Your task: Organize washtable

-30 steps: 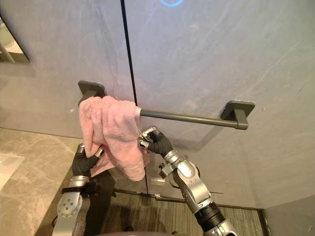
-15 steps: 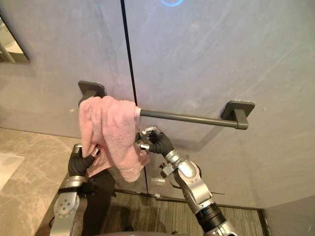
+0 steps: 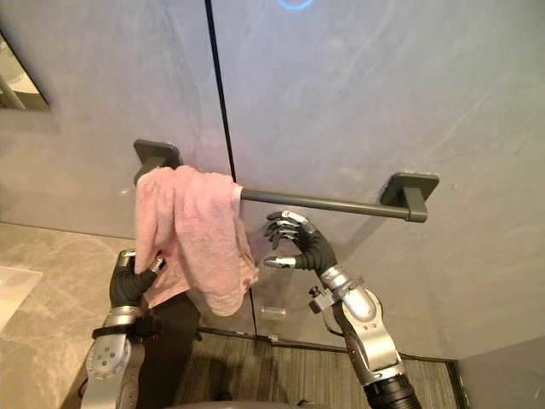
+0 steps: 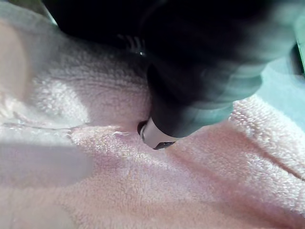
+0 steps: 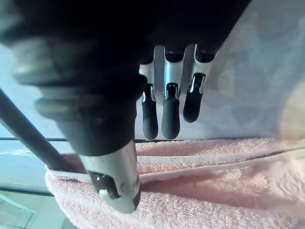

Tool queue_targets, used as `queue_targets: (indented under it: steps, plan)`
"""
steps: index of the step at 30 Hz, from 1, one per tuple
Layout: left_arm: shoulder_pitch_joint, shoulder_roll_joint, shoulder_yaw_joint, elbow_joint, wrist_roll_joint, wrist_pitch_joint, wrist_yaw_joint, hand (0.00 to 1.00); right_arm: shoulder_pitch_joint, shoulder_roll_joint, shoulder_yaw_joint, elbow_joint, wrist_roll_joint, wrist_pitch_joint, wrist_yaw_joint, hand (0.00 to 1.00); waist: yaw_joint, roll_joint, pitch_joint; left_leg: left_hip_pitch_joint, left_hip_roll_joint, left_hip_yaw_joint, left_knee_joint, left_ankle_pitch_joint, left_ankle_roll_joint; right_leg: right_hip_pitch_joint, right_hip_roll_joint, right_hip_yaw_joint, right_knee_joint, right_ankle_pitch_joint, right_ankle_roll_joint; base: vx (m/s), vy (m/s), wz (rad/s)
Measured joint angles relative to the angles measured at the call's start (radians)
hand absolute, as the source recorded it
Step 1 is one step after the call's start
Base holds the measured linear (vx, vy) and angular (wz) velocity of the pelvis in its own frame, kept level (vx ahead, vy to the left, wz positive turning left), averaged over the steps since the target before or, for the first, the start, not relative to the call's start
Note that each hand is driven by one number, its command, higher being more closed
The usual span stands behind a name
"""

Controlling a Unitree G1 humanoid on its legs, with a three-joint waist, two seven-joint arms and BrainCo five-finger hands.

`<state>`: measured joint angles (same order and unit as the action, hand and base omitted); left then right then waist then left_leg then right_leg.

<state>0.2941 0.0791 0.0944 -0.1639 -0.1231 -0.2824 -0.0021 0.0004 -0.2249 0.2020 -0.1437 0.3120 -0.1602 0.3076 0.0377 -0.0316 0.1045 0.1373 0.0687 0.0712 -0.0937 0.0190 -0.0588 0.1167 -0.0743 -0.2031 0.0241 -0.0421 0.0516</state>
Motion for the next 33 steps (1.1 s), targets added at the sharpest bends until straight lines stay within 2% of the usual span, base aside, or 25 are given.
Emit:
queue_targets:
  steps: [11, 23, 24, 33]
  plan:
    - [0.000, 0.000, 0.025, 0.000, 0.000, 0.000, 0.002, 1.00, -0.012, 0.001, 0.016, 0.001, 0.000, 0.000, -0.002, 0.00, 0.001, -0.001, 0.001, 0.000, 0.000, 0.002, 0.000, 0.000, 0.000, 0.000, 0.001, 0.001, 0.000, 0.000, 0.000, 0.00, 0.000, 0.00]
    - [-0.005, -0.021, 0.019, 0.000, -0.001, 0.000, 0.003, 1.00, -0.125, 0.047, 0.138, 0.078, 0.000, -0.001, -0.008, 0.00, 0.004, -0.002, 0.002, -0.002, 0.000, -0.004, -0.001, 0.000, 0.000, 0.001, 0.000, -0.005, -0.002, 0.000, 0.000, 0.00, 0.000, 0.00]
    - [-0.006, -0.022, 0.016, 0.000, -0.001, 0.000, 0.003, 1.00, -0.129, 0.047, 0.148, 0.085, 0.000, -0.001, -0.011, 1.00, 0.005, -0.002, 0.002, -0.002, 0.000, -0.005, -0.002, 0.000, 0.000, 0.001, 0.000, -0.006, -0.003, 0.000, 0.000, 0.00, 0.000, 0.03]
    - [-0.008, -0.029, -0.003, 0.000, -0.001, 0.000, 0.003, 1.00, -0.157, 0.059, 0.199, 0.127, 0.001, 0.002, -0.024, 1.00, 0.005, -0.003, 0.002, -0.001, 0.000, -0.012, -0.001, 0.000, 0.000, 0.001, 0.000, -0.013, -0.006, 0.000, 0.000, 0.00, 0.000, 0.02]
